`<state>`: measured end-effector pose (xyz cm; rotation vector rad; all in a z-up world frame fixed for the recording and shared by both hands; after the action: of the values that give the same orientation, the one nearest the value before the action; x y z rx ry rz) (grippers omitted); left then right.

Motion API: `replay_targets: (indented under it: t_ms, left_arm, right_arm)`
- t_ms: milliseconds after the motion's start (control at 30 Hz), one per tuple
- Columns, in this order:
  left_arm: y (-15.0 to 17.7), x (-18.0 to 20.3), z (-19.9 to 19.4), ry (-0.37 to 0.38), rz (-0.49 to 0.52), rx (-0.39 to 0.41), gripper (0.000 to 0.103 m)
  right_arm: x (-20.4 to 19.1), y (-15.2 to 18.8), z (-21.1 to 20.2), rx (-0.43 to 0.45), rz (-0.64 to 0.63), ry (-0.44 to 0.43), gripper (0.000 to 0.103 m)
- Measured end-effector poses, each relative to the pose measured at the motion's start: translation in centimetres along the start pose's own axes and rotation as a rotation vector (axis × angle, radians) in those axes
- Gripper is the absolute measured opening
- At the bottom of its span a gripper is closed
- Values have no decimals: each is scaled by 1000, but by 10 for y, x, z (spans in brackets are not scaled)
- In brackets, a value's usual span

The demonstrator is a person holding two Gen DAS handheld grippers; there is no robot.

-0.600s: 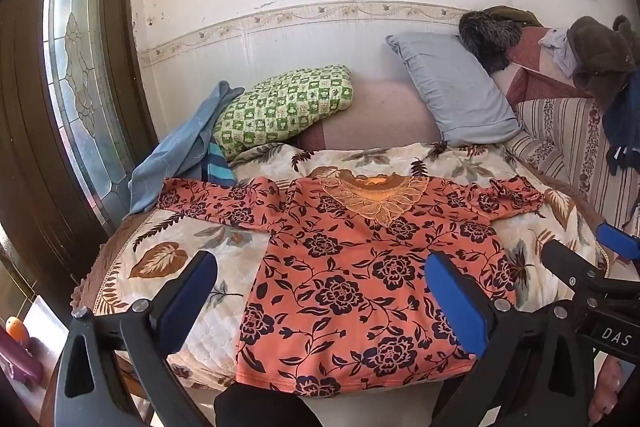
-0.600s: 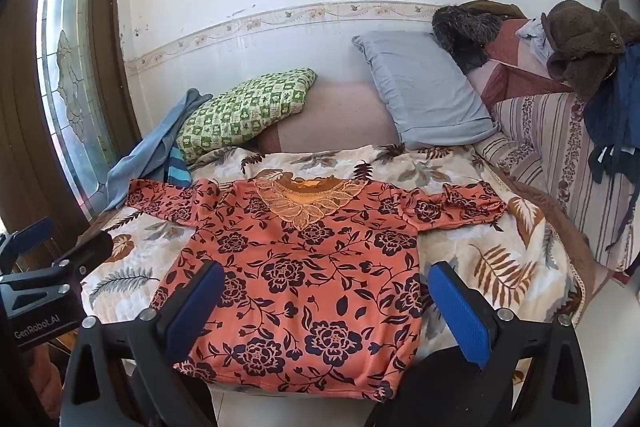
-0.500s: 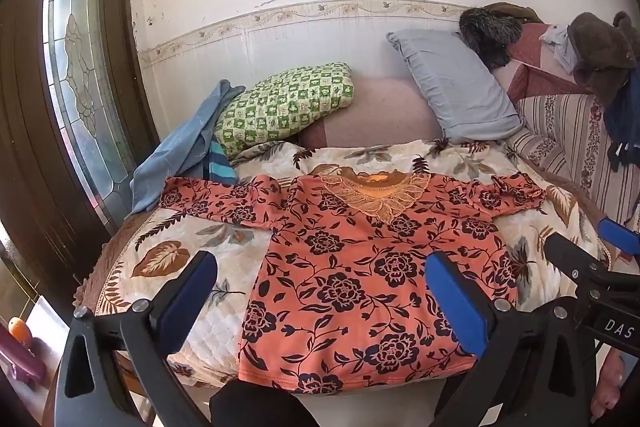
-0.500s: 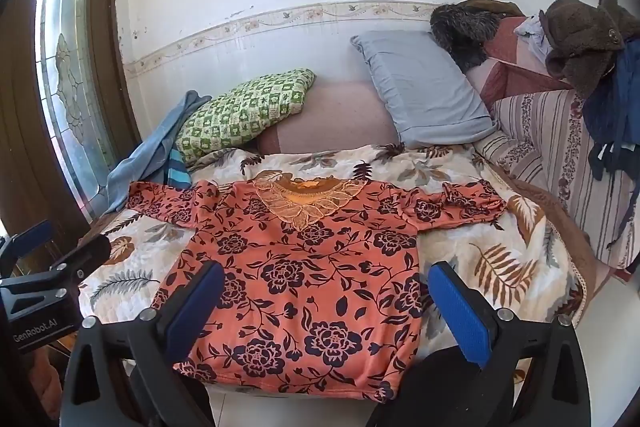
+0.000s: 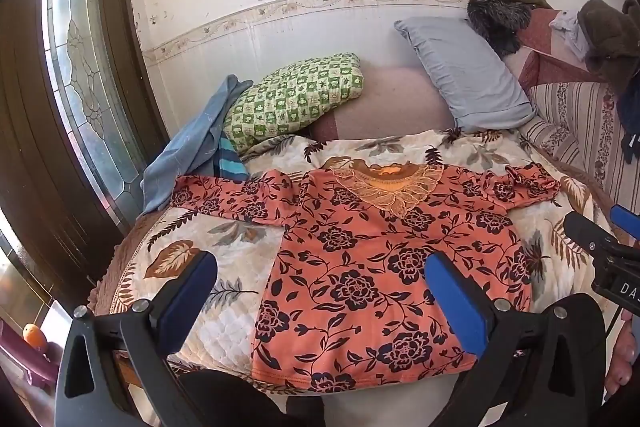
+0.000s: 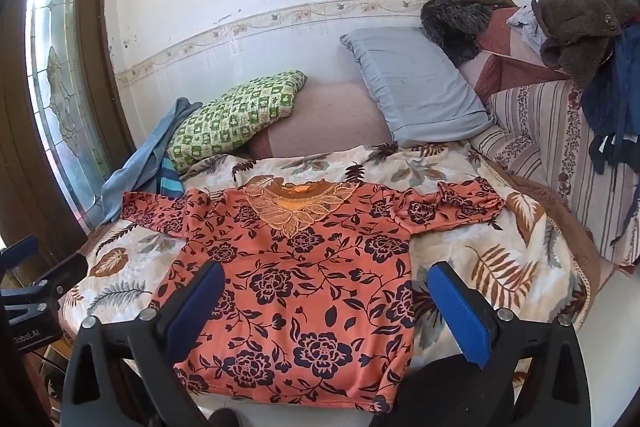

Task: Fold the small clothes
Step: 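Move both grippers toward the orange floral blouse on the bed, then grasp the blouse sleeve with the right gripper and lift it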

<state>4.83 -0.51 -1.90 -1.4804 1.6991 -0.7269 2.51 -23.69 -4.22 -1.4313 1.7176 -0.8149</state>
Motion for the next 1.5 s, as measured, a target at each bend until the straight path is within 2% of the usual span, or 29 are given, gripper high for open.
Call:
replay_targets:
  t_ms: [200, 300, 367, 467, 533, 600, 667, 733, 800, 833, 933, 1033, 1167, 1267, 1400, 1433, 1500]
  left_arm:
    - [-28, -1, 33, 28, -27, -6, 103]
    - [-62, -6, 50, 25, -70, 46, 103]
    - [-96, -14, 50, -10, -127, 151, 103]
    - [-138, -27, 45, -102, -220, 390, 103]
    - [-151, -30, 61, -137, -263, 450, 103]
    - [-156, -24, 99, -112, -263, 394, 103]
    - [-148, -10, 152, -50, -236, 235, 103]
    - [-126, 10, 206, 4, -191, 48, 103]
    - [-97, 27, 252, 17, -150, -110, 103]
    - [-80, 33, 269, 11, -140, -154, 103]
    - [-50, 36, 305, -3, -140, -234, 103]
    - [-35, 34, 337, 24, -155, -307, 103]
    - [-25, 33, 367, 0, -139, -333, 103]
    - [-21, 35, 379, 27, -147, -369, 103]
    - [-22, 41, 386, 56, -167, -393, 103]
    - [-22, 43, 387, 69, -171, -397, 103]
    - [-21, 47, 388, 92, -182, -400, 103]
  right_arm:
    - [32, -13, 11, 24, 14, 73, 103]
    - [65, -22, 22, 43, 34, 151, 103]
    - [93, -28, 35, 44, 58, 199, 103]
    - [130, -39, 62, 28, 100, 257, 103]
    - [148, -47, 84, 21, 124, 275, 103]
    - [159, -55, 112, 6, 135, 257, 103]
    - [165, -60, 147, -13, 133, 246, 103]
    - [170, -61, 188, -59, 116, 245, 103]
    - [179, -57, 231, -125, 99, 250, 103]
    - [184, -54, 253, -160, 89, 261, 102]
    - [205, -43, 308, -250, 33, 347, 101]
    - [231, -35, 346, -315, -5, 433, 96]
    - [251, -25, 374, -372, -21, 458, 91]
    - [255, -21, 393, -424, -87, 478, 86]
    - [257, -29, 410, -402, -110, 481, 84]
    - [258, -31, 414, -397, -114, 483, 80]
    - [263, -33, 419, -391, -97, 478, 57]
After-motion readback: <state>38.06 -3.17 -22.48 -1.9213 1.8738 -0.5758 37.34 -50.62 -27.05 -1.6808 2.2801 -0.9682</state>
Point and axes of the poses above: each gripper's, at about its wrist camera, not at the fingertips, and z roughly the way its jaws point, x to its right, y to its underside, the point moved 4 cm from there along z, roughly the way its jaws point, and after that the axes turned 1 degree about z, right-handed, at the moved point
